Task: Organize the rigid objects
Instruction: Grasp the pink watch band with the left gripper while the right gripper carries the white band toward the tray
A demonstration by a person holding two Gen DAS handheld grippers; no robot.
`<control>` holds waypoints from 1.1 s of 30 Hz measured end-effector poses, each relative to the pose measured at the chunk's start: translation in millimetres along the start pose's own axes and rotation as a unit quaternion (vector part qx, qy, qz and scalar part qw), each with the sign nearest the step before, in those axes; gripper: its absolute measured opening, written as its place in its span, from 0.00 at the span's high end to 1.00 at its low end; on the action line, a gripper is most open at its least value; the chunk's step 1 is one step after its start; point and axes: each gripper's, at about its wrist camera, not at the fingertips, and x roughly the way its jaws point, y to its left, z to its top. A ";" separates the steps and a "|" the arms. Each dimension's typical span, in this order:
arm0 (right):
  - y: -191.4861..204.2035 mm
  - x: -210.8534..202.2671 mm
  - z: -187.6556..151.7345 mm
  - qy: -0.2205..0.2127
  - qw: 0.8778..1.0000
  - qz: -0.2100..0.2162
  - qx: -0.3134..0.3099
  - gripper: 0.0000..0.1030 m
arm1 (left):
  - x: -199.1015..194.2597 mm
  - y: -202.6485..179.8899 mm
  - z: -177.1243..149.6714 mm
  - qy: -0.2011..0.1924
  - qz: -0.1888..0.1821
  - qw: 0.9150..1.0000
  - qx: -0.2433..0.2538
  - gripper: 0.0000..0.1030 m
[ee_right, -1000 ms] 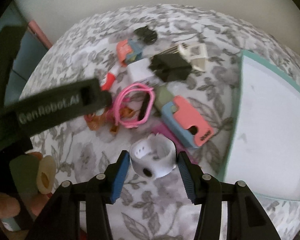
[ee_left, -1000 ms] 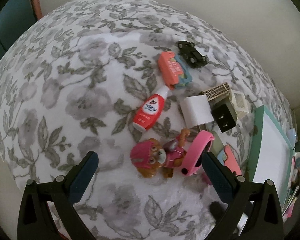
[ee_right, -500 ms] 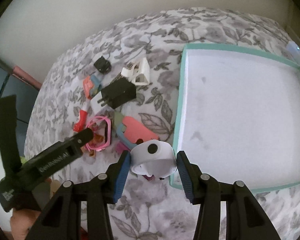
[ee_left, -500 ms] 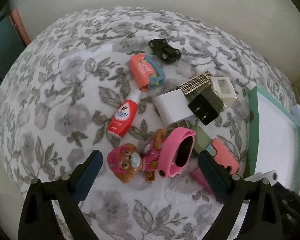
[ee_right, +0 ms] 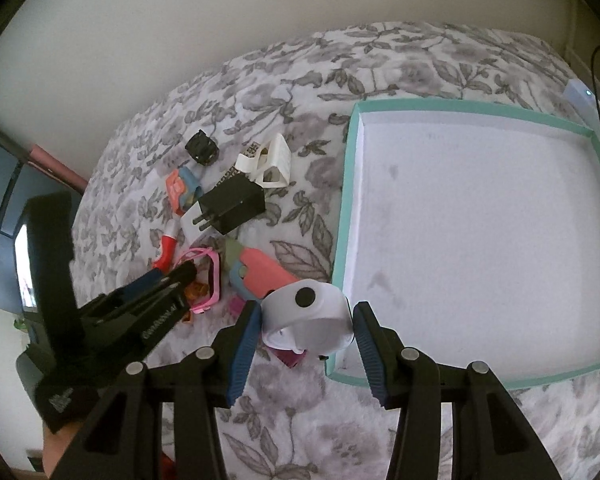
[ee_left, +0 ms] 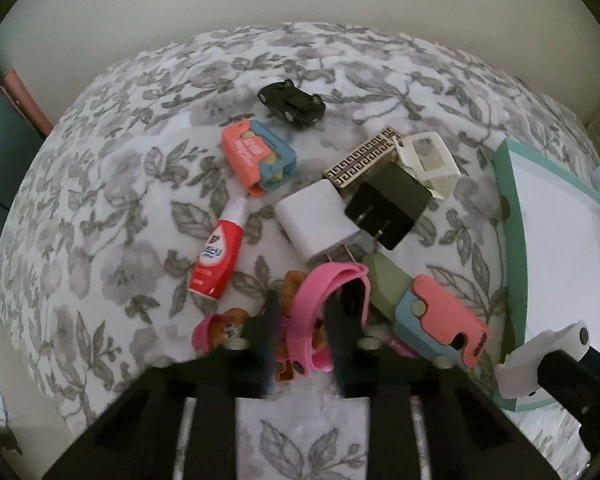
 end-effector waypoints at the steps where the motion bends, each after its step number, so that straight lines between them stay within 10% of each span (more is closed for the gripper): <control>1: -0.8 -0.4 0.1 0.000 1.000 0.001 0.002 0.51 | -1.0 0.8 -0.3 -0.001 -0.004 1.000 -0.003 0.87; 19: -30.0 -31.9 10.5 -0.048 0.997 0.020 0.063 0.51 | -57.4 -8.0 8.3 -0.074 -0.078 0.994 -0.026 0.88; 33: -127.2 -60.8 15.0 -0.100 0.971 -0.136 0.171 0.51 | -72.7 -114.5 0.3 -0.092 -0.117 0.983 0.109 0.88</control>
